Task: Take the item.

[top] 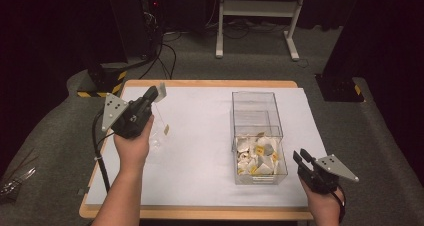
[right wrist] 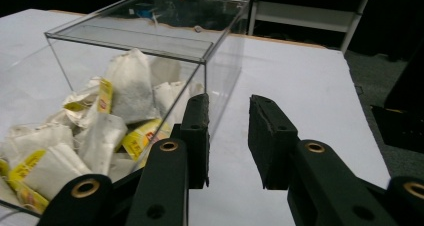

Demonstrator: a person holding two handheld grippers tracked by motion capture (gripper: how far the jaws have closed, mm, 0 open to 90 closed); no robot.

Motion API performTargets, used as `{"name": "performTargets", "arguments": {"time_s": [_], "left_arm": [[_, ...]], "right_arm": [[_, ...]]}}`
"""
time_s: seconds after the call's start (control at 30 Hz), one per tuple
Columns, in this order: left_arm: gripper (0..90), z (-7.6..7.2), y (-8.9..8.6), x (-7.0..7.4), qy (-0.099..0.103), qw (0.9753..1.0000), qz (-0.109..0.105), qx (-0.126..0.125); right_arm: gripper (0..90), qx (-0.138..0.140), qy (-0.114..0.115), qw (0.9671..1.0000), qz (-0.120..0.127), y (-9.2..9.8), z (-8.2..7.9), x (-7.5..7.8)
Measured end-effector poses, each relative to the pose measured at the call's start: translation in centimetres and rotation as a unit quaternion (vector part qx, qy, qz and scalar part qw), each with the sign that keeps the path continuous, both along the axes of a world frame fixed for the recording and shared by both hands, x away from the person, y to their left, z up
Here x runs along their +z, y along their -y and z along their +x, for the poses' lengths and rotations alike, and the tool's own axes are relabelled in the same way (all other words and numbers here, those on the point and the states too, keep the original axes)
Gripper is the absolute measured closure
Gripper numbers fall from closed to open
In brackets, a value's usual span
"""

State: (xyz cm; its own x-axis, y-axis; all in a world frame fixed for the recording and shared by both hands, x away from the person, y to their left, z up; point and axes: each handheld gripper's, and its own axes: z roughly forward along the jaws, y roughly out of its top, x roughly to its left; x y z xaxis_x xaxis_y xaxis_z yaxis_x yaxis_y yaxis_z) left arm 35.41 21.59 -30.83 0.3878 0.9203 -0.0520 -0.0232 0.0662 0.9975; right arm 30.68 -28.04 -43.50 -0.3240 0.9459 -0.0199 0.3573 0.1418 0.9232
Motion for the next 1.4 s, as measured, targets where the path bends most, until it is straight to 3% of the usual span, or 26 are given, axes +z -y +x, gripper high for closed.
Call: {"name": "performTargets", "arguments": {"time_s": [0.4,0.67,1.03,1.4], "left_arm": [[89.9,1.1,-1.8,-0.6,-0.007,0.9997,0.008,0.022],[89.9,2.2,-3.2,-2.5,-0.025,0.9991,0.008,0.034],[89.9,2.1,-4.9,-4.5,-0.035,0.9982,0.015,0.047],[89.8,2.2,-6.0,-7.5,-0.072,0.996,0.021,0.049]], "right_arm": [[70.1,-0.004,-0.01,0.9999,-0.008,0.3,0.3,-1.1],[70.1,0.0,-0.016,0.9998,-0.012,0.1,0.4,-1.7],[70.1,0.002,-0.021,0.9997,-0.013,-0.2,0.4,-1.9],[68.9,0.002,-0.03,0.9994,-0.017,-0.3,0.6,-2.4]]}}
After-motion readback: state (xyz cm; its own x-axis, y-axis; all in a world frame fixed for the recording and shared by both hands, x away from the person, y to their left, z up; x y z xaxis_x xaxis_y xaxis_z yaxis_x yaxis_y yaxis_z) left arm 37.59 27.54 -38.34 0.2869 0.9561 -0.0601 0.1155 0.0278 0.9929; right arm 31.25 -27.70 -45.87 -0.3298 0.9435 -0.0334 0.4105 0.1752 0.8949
